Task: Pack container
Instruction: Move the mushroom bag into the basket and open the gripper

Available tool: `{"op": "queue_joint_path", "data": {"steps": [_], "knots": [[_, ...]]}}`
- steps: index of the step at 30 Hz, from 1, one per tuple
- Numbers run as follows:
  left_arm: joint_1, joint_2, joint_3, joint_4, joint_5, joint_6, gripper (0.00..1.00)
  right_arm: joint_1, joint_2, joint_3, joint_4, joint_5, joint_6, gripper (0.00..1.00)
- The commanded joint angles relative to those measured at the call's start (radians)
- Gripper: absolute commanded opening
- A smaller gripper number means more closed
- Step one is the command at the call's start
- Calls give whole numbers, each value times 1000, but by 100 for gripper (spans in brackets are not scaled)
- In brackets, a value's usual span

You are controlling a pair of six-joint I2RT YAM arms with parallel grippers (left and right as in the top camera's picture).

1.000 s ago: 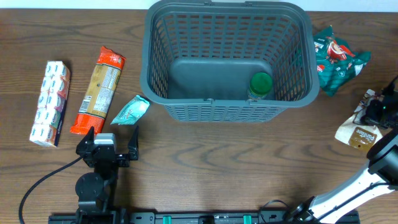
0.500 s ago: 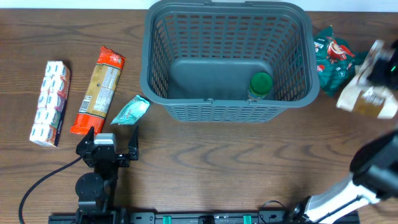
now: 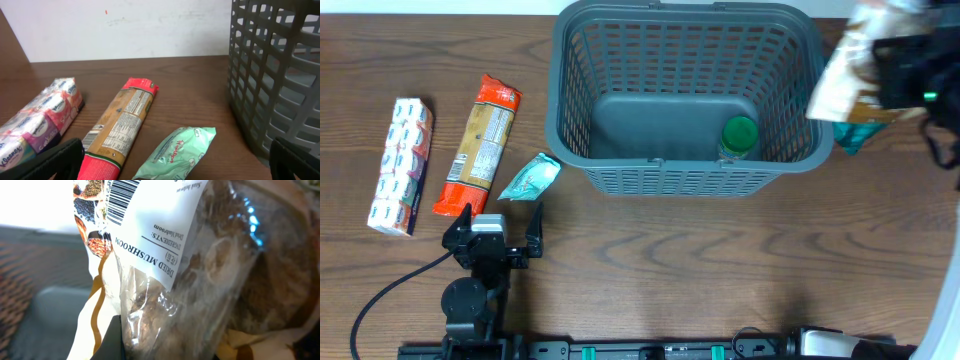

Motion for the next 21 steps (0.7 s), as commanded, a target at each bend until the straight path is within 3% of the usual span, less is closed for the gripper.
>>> {"op": "queue_joint_path", "data": {"steps": [1, 5, 17, 21], "knots": [[5, -6, -29, -11, -5, 14, 99, 120, 39, -6, -18, 19, 18, 1], [5, -6, -29, -11, -5, 14, 99, 231, 102, -11, -56, 98, 5, 1], [5, -6, -29, -11, -5, 14, 99, 472, 339, -12, -129, 93, -249, 1], [5, -6, -29, -11, -5, 14, 99, 521, 394, -12, -120, 89, -249, 1]]}}
